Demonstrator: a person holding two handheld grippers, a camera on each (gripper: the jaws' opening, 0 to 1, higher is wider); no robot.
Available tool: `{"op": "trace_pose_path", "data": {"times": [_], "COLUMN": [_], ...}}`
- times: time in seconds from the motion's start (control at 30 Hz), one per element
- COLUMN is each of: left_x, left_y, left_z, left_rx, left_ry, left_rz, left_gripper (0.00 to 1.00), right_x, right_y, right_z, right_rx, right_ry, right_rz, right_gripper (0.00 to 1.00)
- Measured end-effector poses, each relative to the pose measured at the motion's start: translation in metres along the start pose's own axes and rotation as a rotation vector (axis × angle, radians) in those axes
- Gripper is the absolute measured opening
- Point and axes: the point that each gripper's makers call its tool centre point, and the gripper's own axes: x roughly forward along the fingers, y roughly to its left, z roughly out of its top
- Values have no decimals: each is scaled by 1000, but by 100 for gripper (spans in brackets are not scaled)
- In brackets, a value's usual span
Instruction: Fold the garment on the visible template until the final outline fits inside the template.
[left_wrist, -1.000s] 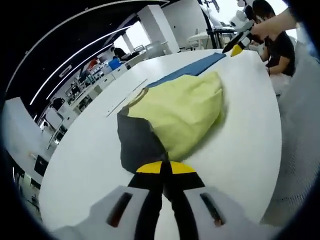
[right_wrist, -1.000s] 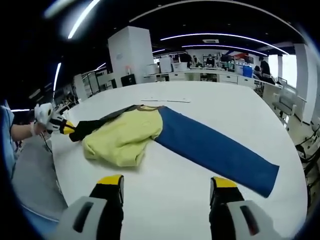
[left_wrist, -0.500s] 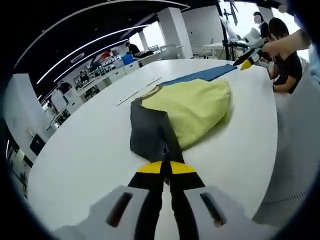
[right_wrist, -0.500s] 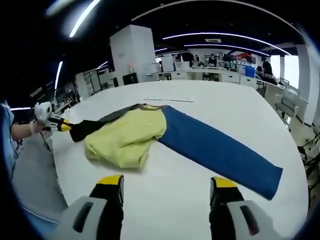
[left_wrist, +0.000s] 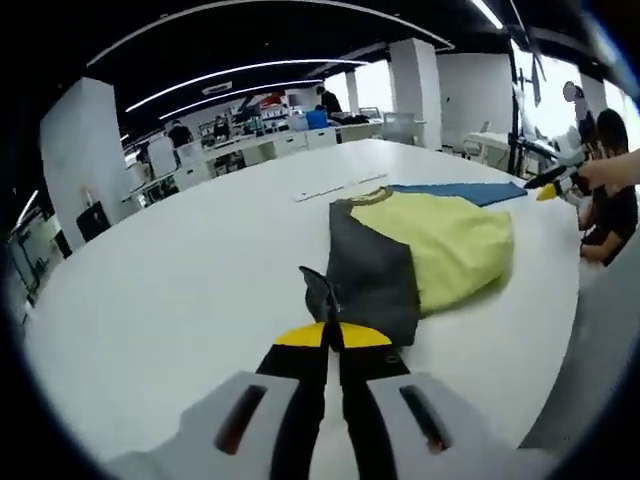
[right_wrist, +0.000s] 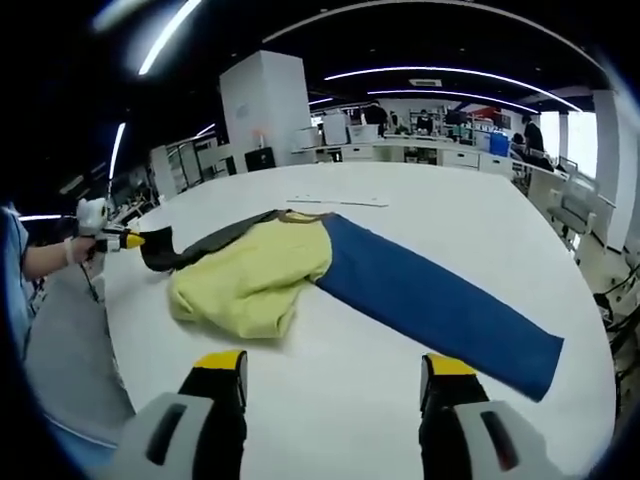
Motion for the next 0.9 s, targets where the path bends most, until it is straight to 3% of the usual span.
{"op": "trace_pose_path", "data": {"times": [0.1,0.23,0.3,0.4,0.57,0.9], "left_x": [-6,-10,-11,-12,-8,25], "left_y": [28,54,69,82,103,172], "left_z": [-1,-4,-9,-12,-9,-4], "left_rx": [-43,-195,-167,-224,-248,-299], "left_ry": [-5,-48,-44,-52,-68,-130], "left_rz": [24,51,74,94,118,185], "left_gripper": [0,0,0,0,0,0], "right_x": [-1,-2,-2,-2,-3,-7], "right_y": [-1,-2,-3,-5,-6,-19], "right_z": [-1,0,0,0,0,13], "right_rx": [-1,11,16,25,13,90], "right_ry": [5,1,-2,-2,10,-39], "right_rz": [-7,-15,-20,-28,-42,-95], "right_gripper": [70,70,70,70,70,70]}}
